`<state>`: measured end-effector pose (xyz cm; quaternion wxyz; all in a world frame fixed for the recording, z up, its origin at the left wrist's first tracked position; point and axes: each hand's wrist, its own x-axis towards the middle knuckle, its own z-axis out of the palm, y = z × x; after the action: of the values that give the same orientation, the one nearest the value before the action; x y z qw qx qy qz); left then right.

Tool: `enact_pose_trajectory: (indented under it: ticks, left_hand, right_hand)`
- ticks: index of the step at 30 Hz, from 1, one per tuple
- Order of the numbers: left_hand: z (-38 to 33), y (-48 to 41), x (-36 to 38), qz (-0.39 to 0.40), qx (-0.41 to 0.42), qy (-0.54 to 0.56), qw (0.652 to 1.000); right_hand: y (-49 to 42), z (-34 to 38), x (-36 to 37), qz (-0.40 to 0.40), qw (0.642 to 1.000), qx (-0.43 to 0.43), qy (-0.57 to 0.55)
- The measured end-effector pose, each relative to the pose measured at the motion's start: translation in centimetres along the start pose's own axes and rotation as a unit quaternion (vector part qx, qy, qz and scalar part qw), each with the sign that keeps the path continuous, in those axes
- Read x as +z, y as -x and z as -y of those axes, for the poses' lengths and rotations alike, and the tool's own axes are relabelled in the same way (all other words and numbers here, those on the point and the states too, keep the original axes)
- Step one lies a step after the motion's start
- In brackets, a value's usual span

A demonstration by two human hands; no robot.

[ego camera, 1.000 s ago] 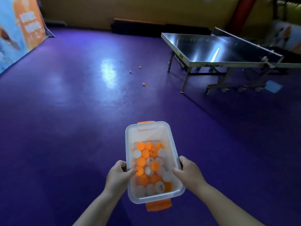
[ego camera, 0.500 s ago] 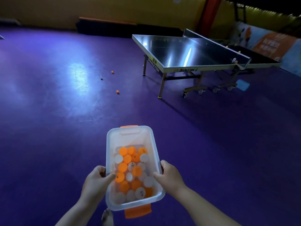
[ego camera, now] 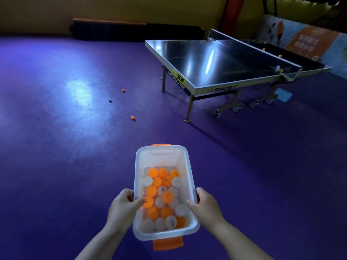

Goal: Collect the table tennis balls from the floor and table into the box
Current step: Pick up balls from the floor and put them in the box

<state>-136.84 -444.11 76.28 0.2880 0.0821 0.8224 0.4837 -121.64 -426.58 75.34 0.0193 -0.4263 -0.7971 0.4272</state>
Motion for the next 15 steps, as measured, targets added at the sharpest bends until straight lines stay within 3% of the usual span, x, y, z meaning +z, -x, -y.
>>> enact_pose_trajectory:
  ticks: [7, 15]
  left_hand:
    - [-4.5, -13.8, -0.5, -0.022, -0.012, -0.010, 1.000]
    - [-11.1, -29.9, -2.4, -0.061, -0.029, 0.051, 0.996]
  right_hand:
    - [-14.9, 5.2, 0.6, 0.017, 1.000, -0.020, 0.003]
    - [-34.6, 14.2, 0.4, 0.078, 0.993, -0.078, 0.028]
